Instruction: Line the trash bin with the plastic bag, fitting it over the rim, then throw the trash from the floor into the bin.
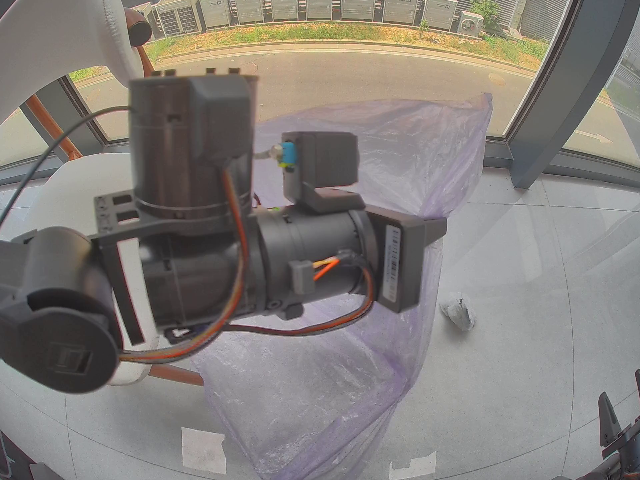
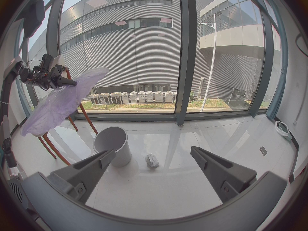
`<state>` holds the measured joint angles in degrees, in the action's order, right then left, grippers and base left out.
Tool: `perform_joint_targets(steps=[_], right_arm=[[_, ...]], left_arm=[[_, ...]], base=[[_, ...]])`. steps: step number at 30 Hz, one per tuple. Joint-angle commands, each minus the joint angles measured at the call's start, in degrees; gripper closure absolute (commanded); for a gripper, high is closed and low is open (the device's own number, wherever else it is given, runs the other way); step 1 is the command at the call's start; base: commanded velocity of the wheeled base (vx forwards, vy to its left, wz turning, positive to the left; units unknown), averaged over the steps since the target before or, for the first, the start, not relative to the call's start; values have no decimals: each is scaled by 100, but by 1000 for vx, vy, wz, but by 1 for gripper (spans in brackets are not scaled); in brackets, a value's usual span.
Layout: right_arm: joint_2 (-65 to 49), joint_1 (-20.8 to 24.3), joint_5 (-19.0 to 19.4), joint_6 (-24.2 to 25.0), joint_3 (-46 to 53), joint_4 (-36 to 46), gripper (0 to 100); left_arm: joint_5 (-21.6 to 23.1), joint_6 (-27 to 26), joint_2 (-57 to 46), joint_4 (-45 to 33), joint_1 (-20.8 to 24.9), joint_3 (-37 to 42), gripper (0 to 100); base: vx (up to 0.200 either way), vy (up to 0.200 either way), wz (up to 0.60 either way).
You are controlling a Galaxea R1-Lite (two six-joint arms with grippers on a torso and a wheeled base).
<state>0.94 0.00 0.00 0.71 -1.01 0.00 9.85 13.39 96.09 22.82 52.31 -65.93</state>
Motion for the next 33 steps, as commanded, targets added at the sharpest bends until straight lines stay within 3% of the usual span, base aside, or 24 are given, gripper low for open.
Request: perform_joint_targets(steps=[1,8,21,24,28,33], right_arm=[[-68,0,0,0,101,0,0],[-68,0,0,0,101,0,0],[-68,0,0,0,101,0,0],[-68,0,0,0,101,0,0],[-68,0,0,0,101,0,0],[-68,0,0,0,101,0,0]], left_arm=[[-9,6,332,21,7,-140,100],[35,15,578,3,-125,-641,100],[-1,15,587,-6,-177,-526,100],[17,-20,692,38,-379,-579,100],[-27,129,631,-146,-28,-922,100],[-291,788,525,-375,526,-887,100]], base=[[0,0,0],[0,0,0],[0,0,0],[0,0,0],[0,0,0],[0,0,0]])
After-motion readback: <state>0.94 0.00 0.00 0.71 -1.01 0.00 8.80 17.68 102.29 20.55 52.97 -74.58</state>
